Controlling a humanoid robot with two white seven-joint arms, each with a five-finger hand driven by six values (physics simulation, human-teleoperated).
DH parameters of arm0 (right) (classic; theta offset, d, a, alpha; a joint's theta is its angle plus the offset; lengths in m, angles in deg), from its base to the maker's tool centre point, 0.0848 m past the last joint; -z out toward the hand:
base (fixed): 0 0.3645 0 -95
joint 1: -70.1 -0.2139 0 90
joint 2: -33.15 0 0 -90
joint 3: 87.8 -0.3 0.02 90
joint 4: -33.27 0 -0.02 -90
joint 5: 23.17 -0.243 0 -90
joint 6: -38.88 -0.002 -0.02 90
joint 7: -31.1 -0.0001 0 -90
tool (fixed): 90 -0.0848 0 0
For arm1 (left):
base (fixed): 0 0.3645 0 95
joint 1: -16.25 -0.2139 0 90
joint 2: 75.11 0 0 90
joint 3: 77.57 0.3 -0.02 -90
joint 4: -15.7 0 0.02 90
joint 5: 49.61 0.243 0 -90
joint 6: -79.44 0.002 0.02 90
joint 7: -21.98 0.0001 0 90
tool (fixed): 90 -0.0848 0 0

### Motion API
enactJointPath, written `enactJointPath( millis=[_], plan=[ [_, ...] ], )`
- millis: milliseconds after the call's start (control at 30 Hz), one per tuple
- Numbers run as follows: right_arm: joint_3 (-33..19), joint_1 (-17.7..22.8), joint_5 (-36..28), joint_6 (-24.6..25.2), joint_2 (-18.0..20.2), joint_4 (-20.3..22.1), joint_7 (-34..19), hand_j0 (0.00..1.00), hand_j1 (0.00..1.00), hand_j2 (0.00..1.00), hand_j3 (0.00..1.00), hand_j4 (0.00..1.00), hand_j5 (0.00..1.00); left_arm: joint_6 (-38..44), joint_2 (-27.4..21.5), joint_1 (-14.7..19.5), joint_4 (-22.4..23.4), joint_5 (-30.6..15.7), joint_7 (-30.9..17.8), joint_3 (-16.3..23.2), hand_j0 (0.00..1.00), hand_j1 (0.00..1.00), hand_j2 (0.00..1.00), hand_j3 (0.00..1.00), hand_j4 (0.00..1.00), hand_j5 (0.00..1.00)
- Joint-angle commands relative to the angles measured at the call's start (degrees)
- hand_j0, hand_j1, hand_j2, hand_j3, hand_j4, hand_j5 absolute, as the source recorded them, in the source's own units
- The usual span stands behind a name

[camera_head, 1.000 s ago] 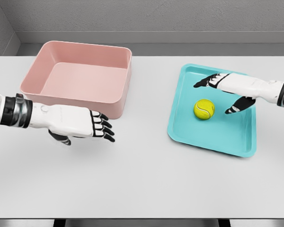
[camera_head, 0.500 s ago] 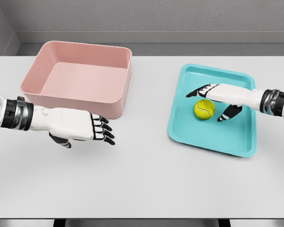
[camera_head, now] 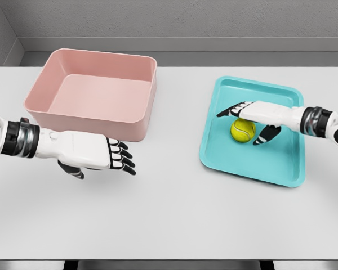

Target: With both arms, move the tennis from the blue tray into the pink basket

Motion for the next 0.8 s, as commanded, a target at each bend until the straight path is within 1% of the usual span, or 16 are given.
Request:
enactJointPath(
  millis=[0, 133, 200, 367, 400, 500, 600, 767],
  plan=[
    [1.2, 0.0, 0.0, 0.2, -0.5, -0.6, 0.0, 0.97, 0.97, 0.97, 0.97, 0.97, 0.97, 0.1, -0.1, 0.0, 0.0, -0.3, 0.0, -0.1, 1.00, 1.00, 1.00, 1.00, 1.00, 1.00],
    [1.2, -0.2, 0.0, 0.2, -0.5, -0.7, 0.0, 0.94, 0.94, 0.94, 0.94, 0.94, 0.94, 0.1, -0.1, 0.0, 0.1, -0.3, 0.0, -0.1, 1.00, 1.00, 1.00, 1.00, 1.00, 1.00],
    [1.2, -0.2, 0.0, 0.0, -0.5, -1.3, 0.0, 0.89, 0.89, 0.89, 0.89, 0.89, 0.89, 0.1, -0.1, -0.4, 0.1, -0.2, 0.0, -0.1, 1.00, 1.00, 1.00, 1.00, 1.00, 1.00],
    [1.2, -0.2, 0.0, -0.1, -0.4, -1.5, 0.0, 0.85, 0.85, 0.85, 0.85, 0.85, 0.85, 0.1, -0.1, -0.7, 0.1, -0.2, 0.0, -0.1, 1.00, 1.00, 1.00, 1.00, 1.00, 1.00],
    [1.2, -0.2, 0.0, -0.1, -0.4, -1.5, 0.0, 0.83, 0.83, 0.83, 0.83, 0.83, 0.83, 0.1, -0.1, -0.7, 0.1, -0.2, 0.0, -0.1, 1.00, 1.00, 1.00, 1.00, 1.00, 1.00],
    [1.2, -0.2, 0.0, -0.1, -0.4, -1.5, 0.0, 0.80, 0.80, 0.80, 0.80, 0.80, 0.80, 0.1, -0.2, -0.7, 0.1, -0.2, 0.0, -0.1, 1.00, 1.00, 1.00, 1.00, 1.00, 1.00],
    [2.0, -0.2, 0.0, -0.1, -0.4, -1.5, 0.0, 0.73, 0.73, 0.73, 0.73, 0.73, 0.73, 0.1, -0.2, -0.7, 0.1, -0.2, 0.0, -0.1, 1.00, 1.00, 1.00, 1.00, 1.00, 1.00],
    [2.3, -0.2, 0.0, -0.2, -0.4, -1.5, 0.0, 0.65, 0.65, 0.65, 0.65, 0.65, 0.65, 0.1, -0.2, -0.8, 0.1, -0.2, 0.0, -0.1, 1.00, 1.00, 1.00, 1.00, 1.00, 1.00]
  ],
)
